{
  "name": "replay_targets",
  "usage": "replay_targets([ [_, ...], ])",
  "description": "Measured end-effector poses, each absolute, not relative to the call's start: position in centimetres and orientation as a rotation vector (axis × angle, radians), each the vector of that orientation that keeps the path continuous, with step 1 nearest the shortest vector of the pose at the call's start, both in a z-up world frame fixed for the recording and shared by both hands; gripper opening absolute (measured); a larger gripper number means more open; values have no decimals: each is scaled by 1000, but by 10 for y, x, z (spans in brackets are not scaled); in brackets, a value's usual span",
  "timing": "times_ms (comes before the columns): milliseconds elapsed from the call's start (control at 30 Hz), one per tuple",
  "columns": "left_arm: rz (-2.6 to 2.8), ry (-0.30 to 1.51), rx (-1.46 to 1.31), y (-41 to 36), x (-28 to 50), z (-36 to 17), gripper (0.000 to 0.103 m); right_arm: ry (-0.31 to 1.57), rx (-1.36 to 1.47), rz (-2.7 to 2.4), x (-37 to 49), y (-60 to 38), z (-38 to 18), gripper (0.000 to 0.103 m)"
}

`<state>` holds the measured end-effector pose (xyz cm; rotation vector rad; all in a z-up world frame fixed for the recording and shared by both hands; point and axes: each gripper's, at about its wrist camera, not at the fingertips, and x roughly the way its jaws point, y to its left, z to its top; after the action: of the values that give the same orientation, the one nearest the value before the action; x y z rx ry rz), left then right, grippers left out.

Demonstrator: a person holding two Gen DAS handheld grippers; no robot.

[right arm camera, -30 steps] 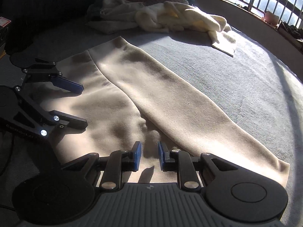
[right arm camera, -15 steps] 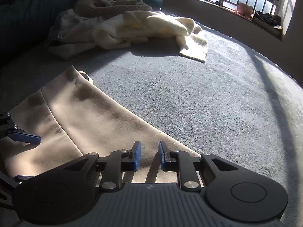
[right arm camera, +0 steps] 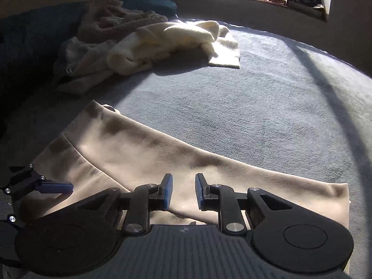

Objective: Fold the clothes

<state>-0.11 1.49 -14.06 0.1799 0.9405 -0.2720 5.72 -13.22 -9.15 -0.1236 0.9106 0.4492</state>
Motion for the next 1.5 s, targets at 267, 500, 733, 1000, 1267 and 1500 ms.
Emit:
replay_targets([
  [267, -263, 936, 194, 14, -1, -141, 70, 952, -213, 478, 24, -119, -104, 22],
  [500, -271, 924, 197, 15, -2, -141, 70, 970, -210, 494, 29, -120, -104, 23],
  [733, -284, 829, 131, 62, -9, -125, 70, 927, -345, 641, 22, -120, -106, 33],
  [1000, -217, 936, -241, 164, 15, -133, 75, 955, -451, 770, 26, -113, -131, 55],
  [1267, -274, 1049, -468, 206, 51, -163, 77, 956, -427, 782, 29, -113, -131, 56],
  [1500, -418, 1089, -564, 215, 84, -169, 84, 955, -406, 799, 32, -116, -133, 56],
])
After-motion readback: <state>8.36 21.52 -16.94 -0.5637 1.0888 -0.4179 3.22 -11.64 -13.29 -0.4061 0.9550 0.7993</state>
